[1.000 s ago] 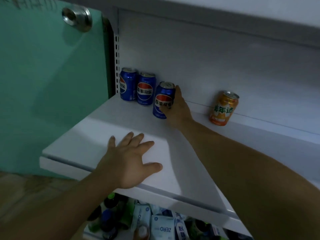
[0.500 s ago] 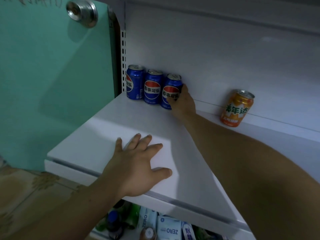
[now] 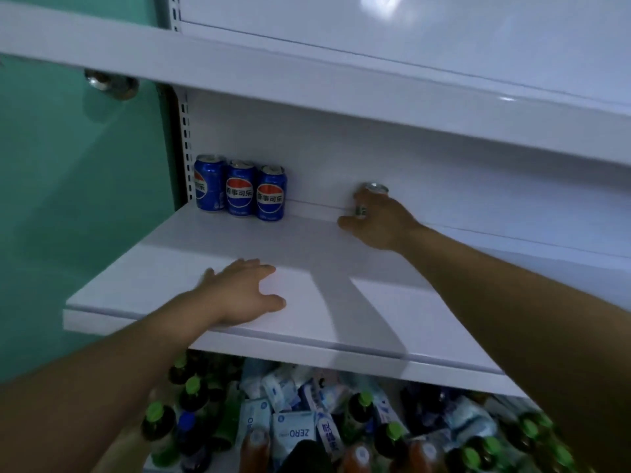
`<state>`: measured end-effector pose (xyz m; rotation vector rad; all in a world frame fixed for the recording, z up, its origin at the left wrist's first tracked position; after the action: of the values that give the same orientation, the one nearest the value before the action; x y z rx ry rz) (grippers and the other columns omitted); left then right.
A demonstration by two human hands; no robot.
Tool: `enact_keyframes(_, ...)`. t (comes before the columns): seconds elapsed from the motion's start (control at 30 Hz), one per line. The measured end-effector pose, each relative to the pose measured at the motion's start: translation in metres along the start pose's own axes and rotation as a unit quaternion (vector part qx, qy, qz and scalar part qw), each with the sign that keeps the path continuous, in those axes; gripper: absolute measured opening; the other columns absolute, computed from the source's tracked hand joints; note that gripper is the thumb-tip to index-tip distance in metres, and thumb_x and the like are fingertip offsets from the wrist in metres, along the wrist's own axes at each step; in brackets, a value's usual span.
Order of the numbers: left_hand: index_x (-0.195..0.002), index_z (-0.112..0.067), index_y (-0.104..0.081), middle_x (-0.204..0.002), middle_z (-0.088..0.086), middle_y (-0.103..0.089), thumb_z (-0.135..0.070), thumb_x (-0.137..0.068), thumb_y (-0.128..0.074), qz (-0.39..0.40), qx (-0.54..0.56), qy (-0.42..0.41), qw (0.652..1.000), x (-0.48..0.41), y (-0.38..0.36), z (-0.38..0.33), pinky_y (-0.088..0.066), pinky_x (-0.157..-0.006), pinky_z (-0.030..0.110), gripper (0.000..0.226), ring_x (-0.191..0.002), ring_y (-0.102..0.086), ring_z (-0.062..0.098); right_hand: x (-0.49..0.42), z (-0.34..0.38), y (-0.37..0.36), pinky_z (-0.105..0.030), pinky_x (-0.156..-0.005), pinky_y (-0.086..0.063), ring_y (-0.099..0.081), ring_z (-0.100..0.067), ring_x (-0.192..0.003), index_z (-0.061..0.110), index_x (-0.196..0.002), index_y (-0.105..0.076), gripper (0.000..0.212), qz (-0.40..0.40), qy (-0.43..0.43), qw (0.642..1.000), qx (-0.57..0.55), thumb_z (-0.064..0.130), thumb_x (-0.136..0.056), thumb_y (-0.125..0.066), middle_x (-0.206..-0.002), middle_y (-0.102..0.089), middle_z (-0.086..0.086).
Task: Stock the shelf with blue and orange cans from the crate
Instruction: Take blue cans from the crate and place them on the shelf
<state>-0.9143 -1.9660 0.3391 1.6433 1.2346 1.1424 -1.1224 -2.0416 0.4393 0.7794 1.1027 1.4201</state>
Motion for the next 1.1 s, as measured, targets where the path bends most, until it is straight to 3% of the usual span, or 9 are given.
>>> enact_keyframes(0.07,-0.150,-0.031,-0.021,-0.160,-0.005,-0.013,-0.059,-0.085,-0.054,0.002,0.025,-0.055,0.998,-0.002,0.003,-0.044,-0.017,-0.118,0.045,0.078,-0.145,-0.018,0.017,0.028,-0.025,0.020,-0.036,-0.101,-0.040,-0.049,-0.029,-0.126,0.020,-0.143,-0.039,0.065,-0.004,-0.029,0.999,0.019,0.054,-0.090,-0.056,-0.139,-0.049,-0.008)
enact_keyframes(0.17,-0.150,-0.027,-0.026,-0.158,-0.004,-0.019,-0.055,-0.084,-0.059,0.014,0.052,-0.136,0.989,-0.002,-0.003,-0.126,-0.029,-0.113,0.036,0.079,-0.138,-0.033,0.018,0.071,-0.070,0.046,-0.037,-0.109,-0.032,-0.035,-0.026,-0.138,0.021,-0.151,-0.025,0.072,-0.010,-0.084,0.994,0.073,0.056,-0.093,-0.050,-0.155,-0.032,-0.004)
enact_keyframes(0.47,-0.149,-0.027,-0.026,-0.158,-0.001,-0.021,-0.057,-0.086,-0.054,0.069,-0.062,-0.380,0.920,0.048,-0.086,-0.366,-0.024,-0.115,0.040,0.076,-0.143,-0.023,0.021,0.247,-0.242,0.116,-0.041,-0.107,-0.039,-0.041,-0.029,-0.134,0.021,-0.151,-0.028,0.075,-0.057,-0.288,0.948,0.123,0.060,-0.091,-0.049,-0.155,-0.033,-0.006)
enact_keyframes(0.6,-0.142,-0.027,-0.040,-0.145,0.001,-0.040,-0.055,-0.083,-0.058,0.112,-0.092,-0.477,0.867,0.089,-0.146,-0.456,-0.036,-0.107,0.041,0.067,-0.135,-0.037,0.026,0.370,-0.319,0.127,-0.041,-0.100,-0.045,-0.046,-0.029,-0.128,0.019,-0.150,-0.029,0.073,-0.058,-0.420,0.899,0.106,0.057,-0.092,-0.051,-0.150,-0.040,-0.008)
enact_keyframes(0.77,-0.147,-0.022,-0.033,-0.155,0.002,-0.031,-0.047,-0.089,-0.057,0.196,-0.109,-0.562,0.796,0.165,-0.235,-0.543,-0.031,-0.107,0.030,0.068,-0.139,-0.032,0.021,0.529,-0.377,0.119,-0.041,-0.105,-0.041,-0.043,-0.028,-0.132,0.021,-0.149,-0.032,0.074,-0.064,-0.577,0.810,0.081,0.059,-0.089,-0.053,-0.149,-0.042,-0.006)
enact_keyframes(0.87,-0.146,-0.020,-0.034,-0.151,0.002,-0.036,-0.048,-0.088,-0.059,0.273,-0.133,-0.568,0.765,0.195,-0.303,-0.571,-0.037,-0.105,0.032,0.069,-0.133,-0.040,0.022,0.609,-0.399,0.097,-0.039,-0.107,-0.039,-0.042,-0.027,-0.134,0.021,-0.149,-0.031,0.074,-0.060,-0.642,0.762,0.060,0.058,-0.089,-0.053,-0.151,-0.040,-0.005)
enact_keyframes(0.97,-0.141,-0.029,-0.043,-0.146,-0.001,-0.044,-0.063,-0.074,-0.058,0.322,-0.165,-0.574,0.735,0.208,-0.378,-0.587,-0.043,-0.103,0.038,0.076,-0.126,-0.048,0.021,0.673,-0.416,0.061,-0.037,-0.106,-0.037,-0.041,-0.027,-0.135,0.020,-0.150,-0.031,0.073,-0.046,-0.687,0.724,0.036,0.058,-0.091,-0.052,-0.152,-0.039,-0.006)
enact_keyframes(1.1,-0.137,-0.024,-0.048,-0.138,0.002,-0.051,-0.049,-0.080,-0.064,0.370,-0.195,-0.559,0.716,0.210,-0.466,-0.593,-0.046,-0.097,0.037,0.064,-0.117,-0.053,0.023,0.732,-0.450,0.001,-0.038,-0.093,-0.050,-0.056,-0.025,-0.115,0.023,-0.139,-0.044,0.060,-0.022,-0.724,0.689,-0.019,0.055,-0.090,-0.054,-0.135,-0.056,-0.006)
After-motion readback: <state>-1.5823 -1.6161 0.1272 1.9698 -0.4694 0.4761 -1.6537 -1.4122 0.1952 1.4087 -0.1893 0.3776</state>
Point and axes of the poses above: each hand's wrist, its own x-axis away from the middle knuckle, its own y-axis out of the back of the hand, z = x × y, the point moved 7 cm from there along -x, towards the middle knuckle
